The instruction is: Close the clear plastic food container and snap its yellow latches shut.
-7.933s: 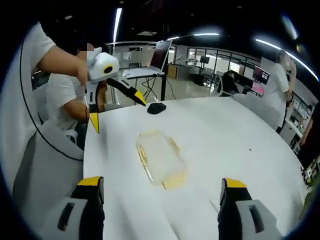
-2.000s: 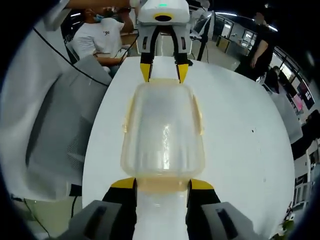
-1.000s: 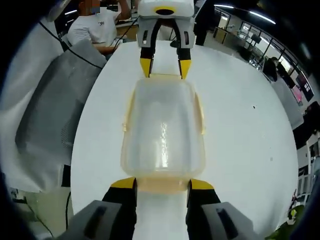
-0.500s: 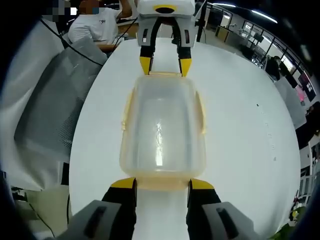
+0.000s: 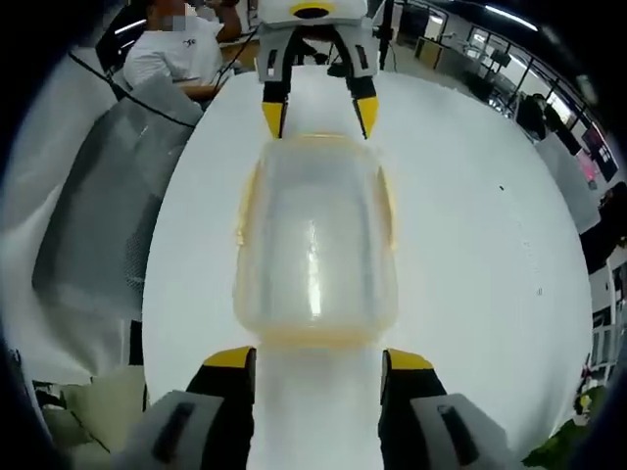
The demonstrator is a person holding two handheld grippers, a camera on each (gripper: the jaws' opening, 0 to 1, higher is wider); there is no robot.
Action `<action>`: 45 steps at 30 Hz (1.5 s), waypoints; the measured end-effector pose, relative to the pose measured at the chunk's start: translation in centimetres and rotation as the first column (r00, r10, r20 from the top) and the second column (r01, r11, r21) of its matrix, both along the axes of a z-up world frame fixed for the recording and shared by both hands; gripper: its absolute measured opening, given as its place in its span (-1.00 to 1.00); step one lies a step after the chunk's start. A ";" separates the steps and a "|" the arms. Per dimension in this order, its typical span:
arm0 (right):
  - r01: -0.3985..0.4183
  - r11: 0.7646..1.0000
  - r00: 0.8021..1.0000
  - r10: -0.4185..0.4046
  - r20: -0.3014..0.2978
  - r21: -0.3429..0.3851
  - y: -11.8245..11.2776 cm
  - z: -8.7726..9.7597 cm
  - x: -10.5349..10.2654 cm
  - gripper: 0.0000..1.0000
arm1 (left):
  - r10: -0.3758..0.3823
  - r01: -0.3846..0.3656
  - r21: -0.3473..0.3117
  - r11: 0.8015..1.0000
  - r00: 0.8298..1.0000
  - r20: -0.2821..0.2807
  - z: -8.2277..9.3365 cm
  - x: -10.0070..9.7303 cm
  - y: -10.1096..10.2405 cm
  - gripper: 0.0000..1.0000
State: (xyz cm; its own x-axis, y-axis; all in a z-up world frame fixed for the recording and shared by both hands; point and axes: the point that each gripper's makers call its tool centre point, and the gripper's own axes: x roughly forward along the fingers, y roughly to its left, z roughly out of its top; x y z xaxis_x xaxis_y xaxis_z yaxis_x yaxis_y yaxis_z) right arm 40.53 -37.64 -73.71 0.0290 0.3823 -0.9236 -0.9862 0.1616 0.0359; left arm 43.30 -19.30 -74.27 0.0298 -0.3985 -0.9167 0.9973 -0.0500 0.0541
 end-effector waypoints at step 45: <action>0.761 0.648 0.637 -0.740 -0.218 0.022 3.0 -0.4 -0.1 -0.20 | 0.742 -0.849 -0.082 0.522 0.499 -0.448 -0.1 -0.1 -3.6 -0.14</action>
State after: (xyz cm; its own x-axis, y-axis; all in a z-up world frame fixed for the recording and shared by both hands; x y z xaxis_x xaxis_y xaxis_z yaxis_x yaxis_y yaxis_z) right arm 40.41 -34.63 -74.08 0.1939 0.3925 -0.8991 -0.5003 0.8279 0.2535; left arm 43.17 -22.90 -74.33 0.1949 -0.5725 -0.7964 0.5495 0.7363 -0.3948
